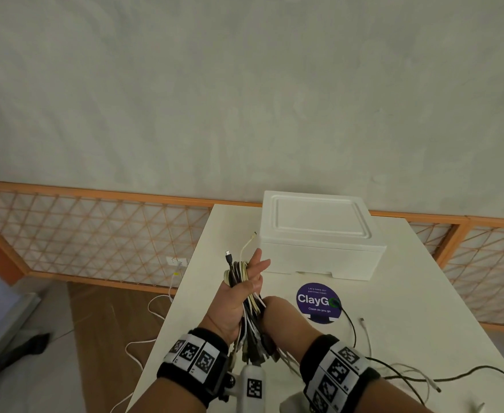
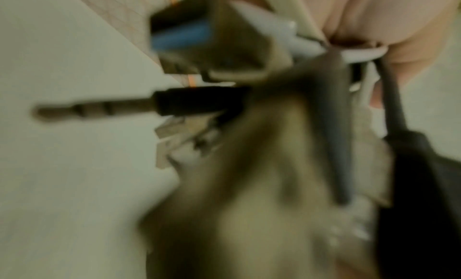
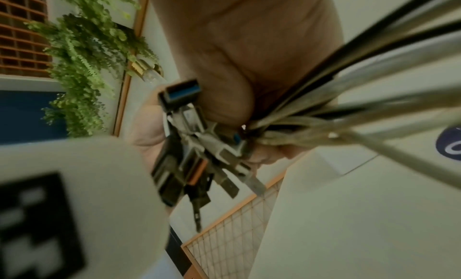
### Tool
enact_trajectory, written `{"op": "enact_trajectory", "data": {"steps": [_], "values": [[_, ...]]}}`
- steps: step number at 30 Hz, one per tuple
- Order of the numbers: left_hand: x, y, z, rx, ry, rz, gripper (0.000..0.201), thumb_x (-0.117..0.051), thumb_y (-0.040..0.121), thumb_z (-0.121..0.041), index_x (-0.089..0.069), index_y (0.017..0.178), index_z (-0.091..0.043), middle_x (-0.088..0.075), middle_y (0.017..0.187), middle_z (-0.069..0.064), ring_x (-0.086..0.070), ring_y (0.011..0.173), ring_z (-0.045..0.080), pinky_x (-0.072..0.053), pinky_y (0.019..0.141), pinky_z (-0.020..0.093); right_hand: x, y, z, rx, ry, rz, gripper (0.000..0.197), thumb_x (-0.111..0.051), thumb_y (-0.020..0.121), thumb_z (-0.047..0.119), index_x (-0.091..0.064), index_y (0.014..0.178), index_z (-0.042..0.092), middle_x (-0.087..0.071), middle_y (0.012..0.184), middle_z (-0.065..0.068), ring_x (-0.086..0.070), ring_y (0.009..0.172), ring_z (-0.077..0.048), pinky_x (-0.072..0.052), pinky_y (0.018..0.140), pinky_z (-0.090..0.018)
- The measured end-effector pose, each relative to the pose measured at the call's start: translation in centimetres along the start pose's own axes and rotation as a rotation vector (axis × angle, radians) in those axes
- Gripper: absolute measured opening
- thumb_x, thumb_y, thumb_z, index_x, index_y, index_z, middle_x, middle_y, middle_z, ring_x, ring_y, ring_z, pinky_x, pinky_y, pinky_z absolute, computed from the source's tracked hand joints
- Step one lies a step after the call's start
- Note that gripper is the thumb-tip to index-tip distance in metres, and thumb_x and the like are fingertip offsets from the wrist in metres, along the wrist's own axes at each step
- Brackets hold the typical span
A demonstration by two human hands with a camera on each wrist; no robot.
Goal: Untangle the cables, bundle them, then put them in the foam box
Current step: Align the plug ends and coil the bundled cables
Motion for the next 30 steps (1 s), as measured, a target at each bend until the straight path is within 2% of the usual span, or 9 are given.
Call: {"op": "enact_trajectory", "data": {"steps": [3, 9, 11, 13, 15, 17, 21, 28, 30], "values": [[0.3, -0.2, 0.3, 0.017, 0.015, -0.026, 0.043, -0.069, 0.062, -0.023, -0.075, 0.104, -0.016, -0.057, 0.135, -0.011, -0.051, 0.124, 0.003, -0.028, 0.111, 0.032, 0.1, 0.1, 0.0, -0.022, -0.019, 0.020, 0.023, -0.048, 0.094, 0.013, -0.059, 0.111, 0.001, -0.064, 0.111, -0.014, -0.061, 0.103, -0.026, -0.043, 0.082, -0.025], [-1.1, -0.2, -0.9, 0.031, -0.117, 0.042, 0.037, -0.067, 0.065, -0.010, -0.077, 0.098, -0.025, -0.049, 0.143, -0.005, -0.042, 0.133, 0.007, -0.030, 0.110, 0.028, 1.1, -0.4, 1.6, 0.169, -0.226, 0.056, 0.028, -0.051, 0.093, 0.008, -0.057, 0.119, 0.000, -0.063, 0.119, -0.016, -0.064, 0.099, -0.014, -0.046, 0.079, -0.016], [-1.8, 0.0, -1.4, 0.036, -0.143, 0.101, 0.042, -0.076, 0.057, -0.014, -0.078, 0.097, -0.023, -0.050, 0.142, -0.004, -0.048, 0.128, 0.005, -0.035, 0.106, 0.027, 2.4, -0.8, 2.2, 0.239, -0.082, 0.012, 0.027, -0.078, 0.071, 0.001, -0.070, 0.096, -0.004, -0.071, 0.097, -0.017, -0.068, 0.079, -0.005, -0.044, 0.060, -0.007], [-1.9, 0.1, -1.4, 0.033, -0.140, 0.111, 0.044, -0.077, 0.054, -0.014, -0.078, 0.097, -0.022, -0.048, 0.144, -0.001, -0.052, 0.122, 0.004, -0.036, 0.102, 0.026, 2.2, -0.9, 3.2, 0.313, -0.348, 0.083, 0.030, -0.090, 0.050, 0.003, -0.072, 0.072, -0.008, -0.072, 0.075, -0.018, -0.068, 0.065, -0.005, -0.045, 0.067, -0.010], [-1.6, 0.2, -1.1, 0.034, -0.164, 0.085, 0.043, -0.072, 0.056, -0.014, -0.077, 0.098, -0.020, -0.048, 0.144, -0.002, -0.053, 0.122, 0.004, -0.037, 0.099, 0.025, 2.3, -1.1, 3.1, 0.342, -0.278, 0.084, 0.025, -0.073, 0.077, 0.005, -0.068, 0.098, -0.008, -0.070, 0.101, -0.020, -0.067, 0.075, 0.000, -0.042, 0.076, -0.012], [-1.1, 0.2, -0.6, 0.033, -0.120, 0.066, 0.044, -0.071, 0.059, -0.018, -0.076, 0.102, -0.021, -0.049, 0.144, -0.004, -0.050, 0.125, 0.005, -0.035, 0.098, 0.025, 1.2, -1.5, 2.5, 0.396, -0.405, 0.132, 0.029, -0.044, 0.097, 0.006, -0.057, 0.118, -0.009, -0.061, 0.118, -0.025, -0.061, 0.105, -0.025, -0.036, 0.085, -0.021], [0.4, 0.3, -0.3, 0.000, 0.178, -0.011, 0.039, -0.063, 0.071, -0.019, -0.074, 0.107, -0.026, -0.052, 0.138, -0.017, -0.042, 0.131, 0.003, -0.024, 0.111, 0.031, 1.3, -2.1, 1.5, 0.236, -0.212, 0.130, 0.022, -0.051, 0.093, 0.011, -0.061, 0.103, -0.006, -0.048, 0.067, 0.000, -0.052, 0.070, -0.023, -0.035, 0.065, -0.019], [1.9, 0.1, 0.3, 0.052, 0.560, -0.012, 0.043, -0.057, 0.080, -0.023, -0.062, 0.120, -0.036, -0.048, 0.138, -0.026, -0.043, 0.118, -0.016, -0.027, 0.109, 0.021, 0.9, -2.8, 1.2, 0.158, -0.363, 0.043, 0.019, -0.057, 0.088, 0.025, -0.057, 0.099, 0.010, -0.063, 0.096, -0.009, -0.061, 0.087, -0.028, -0.037, 0.065, -0.028], [1.7, 0.2, 0.5, 0.040, 0.601, 0.008, 0.044, -0.055, 0.090, -0.009, -0.054, 0.131, -0.027, -0.053, 0.129, -0.031, -0.051, 0.095, -0.017, -0.036, 0.091, 0.005, 1.4, -3.1, 0.9, 0.147, -0.374, 0.047, 0.014, -0.057, 0.086, 0.021, -0.054, 0.095, 0.011, -0.058, 0.089, -0.009, -0.056, 0.083, -0.027, -0.033, 0.059, -0.025]]}}
Point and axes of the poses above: each hand's wrist, its own y-axis towards the middle knuckle, its own x-axis out of the back of the hand, z = x × y, the point moved 5 cm from there along y, towards the middle knuckle
